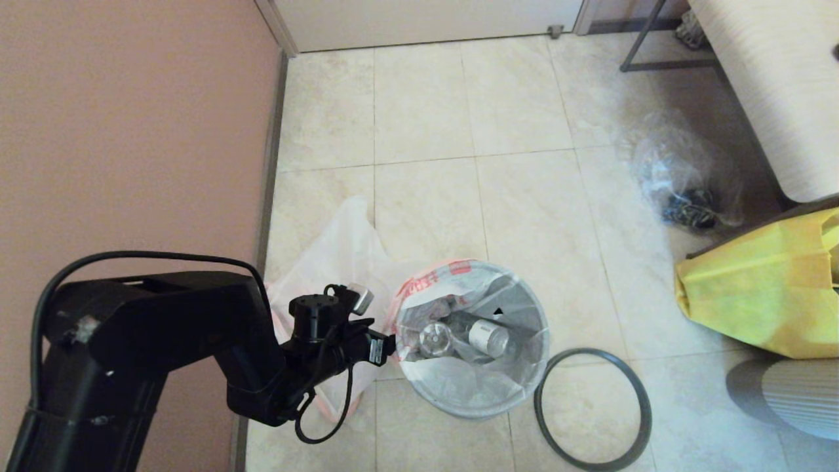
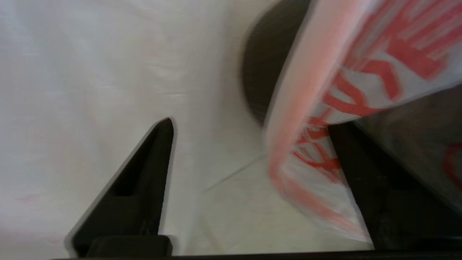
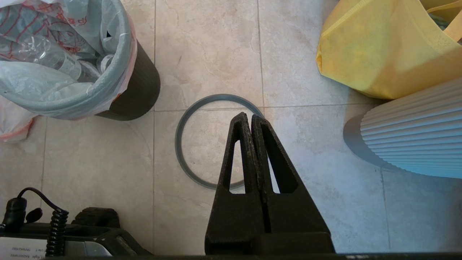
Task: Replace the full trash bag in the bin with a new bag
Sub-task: Place the trash bag on the floor
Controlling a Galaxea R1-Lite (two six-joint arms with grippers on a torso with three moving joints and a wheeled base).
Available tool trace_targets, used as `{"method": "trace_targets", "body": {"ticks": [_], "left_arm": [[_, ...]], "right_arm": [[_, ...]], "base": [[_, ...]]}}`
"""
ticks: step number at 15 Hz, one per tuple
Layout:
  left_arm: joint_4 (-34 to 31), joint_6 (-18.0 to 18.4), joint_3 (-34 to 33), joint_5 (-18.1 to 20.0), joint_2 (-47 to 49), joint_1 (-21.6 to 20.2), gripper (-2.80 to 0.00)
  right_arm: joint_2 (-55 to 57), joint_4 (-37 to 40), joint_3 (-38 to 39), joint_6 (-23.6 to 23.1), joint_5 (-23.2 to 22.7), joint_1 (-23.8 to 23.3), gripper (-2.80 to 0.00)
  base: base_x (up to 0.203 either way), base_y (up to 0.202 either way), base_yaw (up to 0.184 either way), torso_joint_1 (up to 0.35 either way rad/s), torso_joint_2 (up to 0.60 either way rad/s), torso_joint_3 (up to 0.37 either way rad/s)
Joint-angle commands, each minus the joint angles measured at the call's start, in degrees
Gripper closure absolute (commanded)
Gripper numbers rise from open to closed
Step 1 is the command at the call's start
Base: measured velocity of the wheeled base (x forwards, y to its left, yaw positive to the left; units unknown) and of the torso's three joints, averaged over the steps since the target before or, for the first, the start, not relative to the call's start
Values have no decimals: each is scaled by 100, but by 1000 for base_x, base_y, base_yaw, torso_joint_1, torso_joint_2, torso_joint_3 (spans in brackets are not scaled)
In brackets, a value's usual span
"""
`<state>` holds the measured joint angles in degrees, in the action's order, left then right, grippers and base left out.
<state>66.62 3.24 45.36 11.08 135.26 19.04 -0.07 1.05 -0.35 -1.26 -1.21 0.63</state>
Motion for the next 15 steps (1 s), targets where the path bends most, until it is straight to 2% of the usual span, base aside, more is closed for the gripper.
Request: {"method": "trace_targets", "body": {"ticks": [1,3,5,7,9,11,13,15], "left_arm": [[44,-197,26,209,75,1,0],[44,-489,-9,516,27,-5,0],[212,-597,-172,960,34,-53,0],[857,-595,-504,1443,101,-126,0],[1312,-588,-799,1698,100,-239,0],[1346,-590,-1170,1809,-191,-340,0],[1349,-619,-1770,2225,-650,-460,0],[1359,-977,-2195,2638,-1169,-492,0]], "right_arm": [[-1,1,0,-5,-2,5,0],[-1,1,0,2,-2,2,0],[-1,1,0,2,-2,7,0],[-1,1,0,-5,-2,-1,0],[-1,1,0,2,-2,6,0],[-1,1,0,0,-2,5,0],[-1,1,0,-5,-2,7,0],[-1,1,0,-6,-2,6,0]], "base": [[0,0,0,0,0,0],[0,0,0,0,0,0],[0,0,0,0,0,0],[0,0,0,0,0,0],[0,0,0,0,0,0],[0,0,0,0,0,0],[0,0,0,0,0,0],[0,0,0,0,0,0]]}}
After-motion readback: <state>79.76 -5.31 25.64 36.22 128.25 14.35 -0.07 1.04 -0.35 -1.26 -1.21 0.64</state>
